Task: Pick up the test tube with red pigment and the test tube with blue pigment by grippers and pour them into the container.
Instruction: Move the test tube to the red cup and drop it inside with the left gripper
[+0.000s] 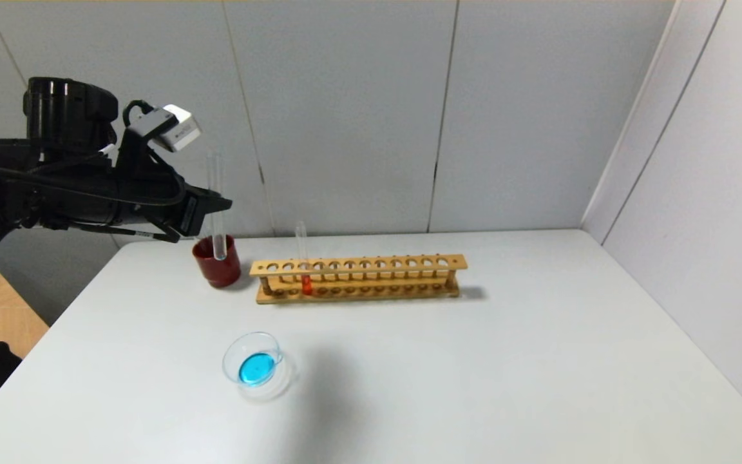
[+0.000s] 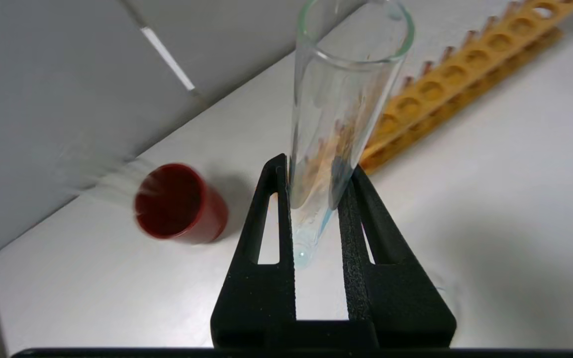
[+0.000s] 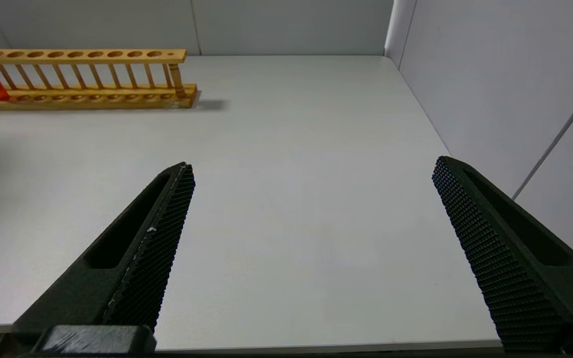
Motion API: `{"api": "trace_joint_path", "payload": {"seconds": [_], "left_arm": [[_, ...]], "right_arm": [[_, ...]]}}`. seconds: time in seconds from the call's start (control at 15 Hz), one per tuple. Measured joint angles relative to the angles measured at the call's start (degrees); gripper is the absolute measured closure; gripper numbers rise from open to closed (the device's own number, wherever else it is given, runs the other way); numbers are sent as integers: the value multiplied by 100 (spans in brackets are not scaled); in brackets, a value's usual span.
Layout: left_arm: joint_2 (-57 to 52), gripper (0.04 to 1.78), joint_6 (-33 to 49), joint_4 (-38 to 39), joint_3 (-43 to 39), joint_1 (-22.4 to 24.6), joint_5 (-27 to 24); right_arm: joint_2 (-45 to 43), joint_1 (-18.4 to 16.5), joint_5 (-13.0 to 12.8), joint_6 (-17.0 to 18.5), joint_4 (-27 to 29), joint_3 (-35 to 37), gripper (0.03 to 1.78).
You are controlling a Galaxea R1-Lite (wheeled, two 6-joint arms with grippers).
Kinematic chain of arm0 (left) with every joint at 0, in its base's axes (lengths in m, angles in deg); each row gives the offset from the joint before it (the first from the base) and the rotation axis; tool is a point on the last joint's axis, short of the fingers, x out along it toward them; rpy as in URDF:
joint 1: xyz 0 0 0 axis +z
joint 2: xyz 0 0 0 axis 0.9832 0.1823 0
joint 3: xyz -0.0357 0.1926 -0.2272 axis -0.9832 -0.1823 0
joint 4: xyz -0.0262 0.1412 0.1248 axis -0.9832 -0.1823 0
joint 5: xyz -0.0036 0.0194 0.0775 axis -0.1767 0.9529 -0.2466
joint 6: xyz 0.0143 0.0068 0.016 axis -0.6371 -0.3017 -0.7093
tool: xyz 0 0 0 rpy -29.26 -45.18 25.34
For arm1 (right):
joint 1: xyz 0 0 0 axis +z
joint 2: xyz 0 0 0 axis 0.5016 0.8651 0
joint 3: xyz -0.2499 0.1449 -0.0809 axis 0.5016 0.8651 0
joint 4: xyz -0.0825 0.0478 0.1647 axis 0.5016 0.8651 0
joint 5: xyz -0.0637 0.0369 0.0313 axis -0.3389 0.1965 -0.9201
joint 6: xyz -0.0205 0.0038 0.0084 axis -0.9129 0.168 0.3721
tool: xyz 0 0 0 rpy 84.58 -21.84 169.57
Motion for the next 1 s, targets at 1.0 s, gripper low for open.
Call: {"api": "trace_joint_path", "payload": {"seconds": [1.0], "left_arm": [[1298,150,1078,2787,-367,279,1353]], "right_arm": [[0,0,0,0,0,0,6]]}}
